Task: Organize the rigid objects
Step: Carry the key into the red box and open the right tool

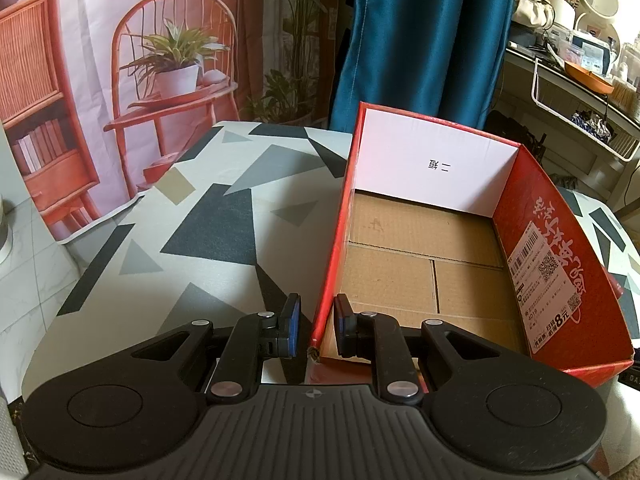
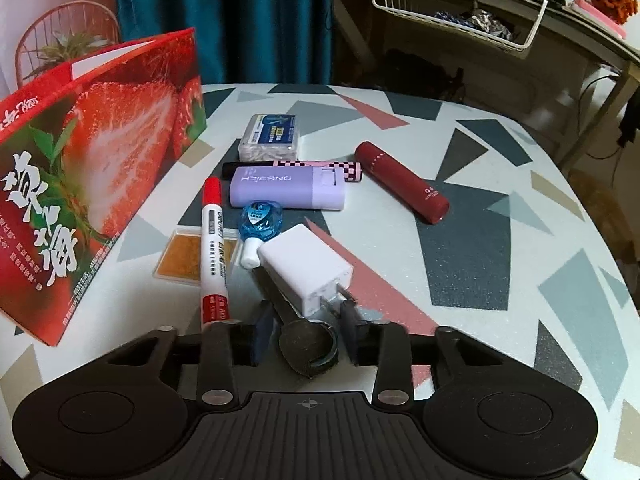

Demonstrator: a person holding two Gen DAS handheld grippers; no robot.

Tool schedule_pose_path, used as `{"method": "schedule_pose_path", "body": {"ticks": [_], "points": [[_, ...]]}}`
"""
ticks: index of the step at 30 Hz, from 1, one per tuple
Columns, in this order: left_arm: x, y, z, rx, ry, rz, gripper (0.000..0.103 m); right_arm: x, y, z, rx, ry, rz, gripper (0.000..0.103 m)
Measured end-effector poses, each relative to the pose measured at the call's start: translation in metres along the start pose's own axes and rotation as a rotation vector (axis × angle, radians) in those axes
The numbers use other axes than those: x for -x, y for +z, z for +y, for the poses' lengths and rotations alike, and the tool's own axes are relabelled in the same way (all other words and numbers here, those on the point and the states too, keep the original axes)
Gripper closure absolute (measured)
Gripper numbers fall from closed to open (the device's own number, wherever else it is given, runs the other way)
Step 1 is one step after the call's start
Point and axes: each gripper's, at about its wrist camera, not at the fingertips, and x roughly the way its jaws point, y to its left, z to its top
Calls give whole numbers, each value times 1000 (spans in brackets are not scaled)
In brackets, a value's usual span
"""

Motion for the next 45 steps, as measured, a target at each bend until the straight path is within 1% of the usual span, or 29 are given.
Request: {"method": "schedule_pose_path", "body": {"ticks": [1, 2, 3, 4, 13, 19, 22, 27, 33, 39, 42, 45], "points": [[0, 0, 0, 0, 0, 0, 83, 2, -1, 1, 6, -6, -4, 88], [0, 0, 0, 1, -1, 0, 83, 4, -1, 1, 3, 0, -9, 92], [0, 0, 0, 2, -2, 0, 83, 6, -1, 1, -4, 3, -15, 99], [0, 0, 0, 1, -1, 0, 83, 7, -2, 1, -13, 3, -21, 101], [0, 0, 0, 2, -2, 0, 83, 13, 1, -9, -89, 51, -50, 101], [0, -1, 1, 1, -1, 0, 83, 17, 9, -25, -221, 114, -68, 101], [0, -1, 1, 6, -4, -5, 83, 20, 18, -33, -253, 124, -79, 101], [-1, -2, 3, 13, -19, -9, 85, 28, 45, -38, -291, 150, -119, 101], [-1, -3, 6, 25, -44, -12, 85, 32, 87, -22, -234, 192, -161, 101], [-4, -2, 9, 34, -61, -11, 85, 36, 134, 13, -143, 271, -217, 101], [-5, -2, 11, 35, -70, -11, 85, 39, 155, 36, -68, 310, -241, 101], [-6, -2, 12, 38, -74, -11, 85, 38, 168, 66, 63, 334, -245, 101]]}}
